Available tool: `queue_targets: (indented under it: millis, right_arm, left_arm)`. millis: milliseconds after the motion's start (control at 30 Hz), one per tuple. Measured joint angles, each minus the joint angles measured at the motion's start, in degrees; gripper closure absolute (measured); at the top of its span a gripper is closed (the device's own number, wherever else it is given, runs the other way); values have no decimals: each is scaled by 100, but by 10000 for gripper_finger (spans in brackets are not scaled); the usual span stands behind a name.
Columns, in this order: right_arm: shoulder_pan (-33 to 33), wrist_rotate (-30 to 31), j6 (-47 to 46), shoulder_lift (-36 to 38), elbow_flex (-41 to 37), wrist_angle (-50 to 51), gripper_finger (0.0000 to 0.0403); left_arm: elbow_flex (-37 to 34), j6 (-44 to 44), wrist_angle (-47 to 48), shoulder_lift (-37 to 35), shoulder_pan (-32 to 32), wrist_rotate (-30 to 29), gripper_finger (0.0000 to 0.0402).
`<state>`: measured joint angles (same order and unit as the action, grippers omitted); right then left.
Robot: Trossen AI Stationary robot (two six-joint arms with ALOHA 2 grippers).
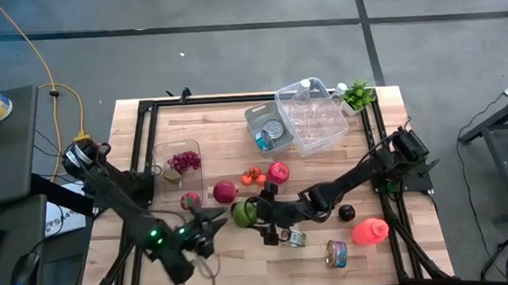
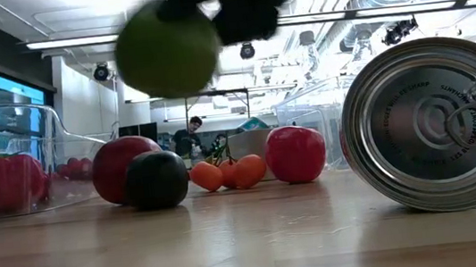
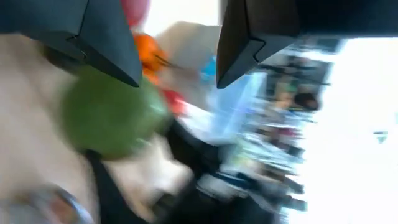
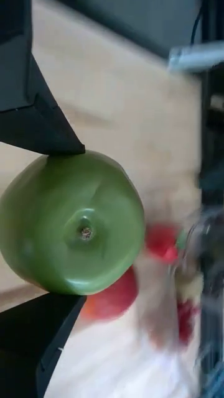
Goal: Pick & Place Food Item
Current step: Put the green apple into the left transparent bin
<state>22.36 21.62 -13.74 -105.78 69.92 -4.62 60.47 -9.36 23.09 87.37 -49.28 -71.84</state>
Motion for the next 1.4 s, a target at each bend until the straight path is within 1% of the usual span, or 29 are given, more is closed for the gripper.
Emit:
queue_targets:
  millis: [67, 133, 167, 233, 333, 467, 533, 733, 900, 1000, 1100, 1267, 1400]
  right_arm:
    - [-79, -406, 113, 0, 156, -234, 94]
    - [-172, -629, 265, 10, 348, -328, 94]
    - [-220, -696, 332, 11, 446, -322, 94]
    - [-325, -705, 425, 11, 626, -296, 93]
    - [-491, -798, 576, 11, 885, -403, 94]
    - [-704, -1021, 688, -197, 1370, -398, 94]
    - [-801, -1170, 792, -436, 1648, -387, 94]
    - [-1096, -1652, 1101, -1331, 2744, -210, 94]
    - [-1373, -2041, 1231, -2146, 3811, -163, 95]
    - [-1513, -2206, 1216, -2558, 4250, -120, 91]
    - [-1609, -2279, 1209, -2773, 4381, -100, 74]
    - [-1645, -2303, 1212, -2793, 4361, -7, 39]
    - [-1651, -2154, 1288, -2793, 4350, -178, 20]
  left_arm:
    - [0, -246, -456, -3, -276, -814, 205]
    - [0, -530, -973, -4, -511, -1628, 205]
    - [1, -659, -1247, -12, -634, -1793, 205]
    - [4, -850, -1588, -97, -836, -1695, 205]
    - [4, -1120, -2391, -163, -1102, -1786, 208]
    - [4, -1470, -2931, -322, -1453, -1812, 216]
    - [4, -1597, -3130, -393, -1583, -1831, 221]
    - [2, -1525, -3324, -606, -1852, -1826, 231]
    - [2, -1481, -3322, -632, -1883, -1813, 232]
    - [2, -1475, -3322, -632, -1883, -1811, 232]
    - [2, -1474, -3322, -632, -1898, -1811, 232]
    - [2, -1461, -3322, -632, -1994, -1813, 232]
    - [2, -1463, -3320, -632, -2036, -1813, 232]
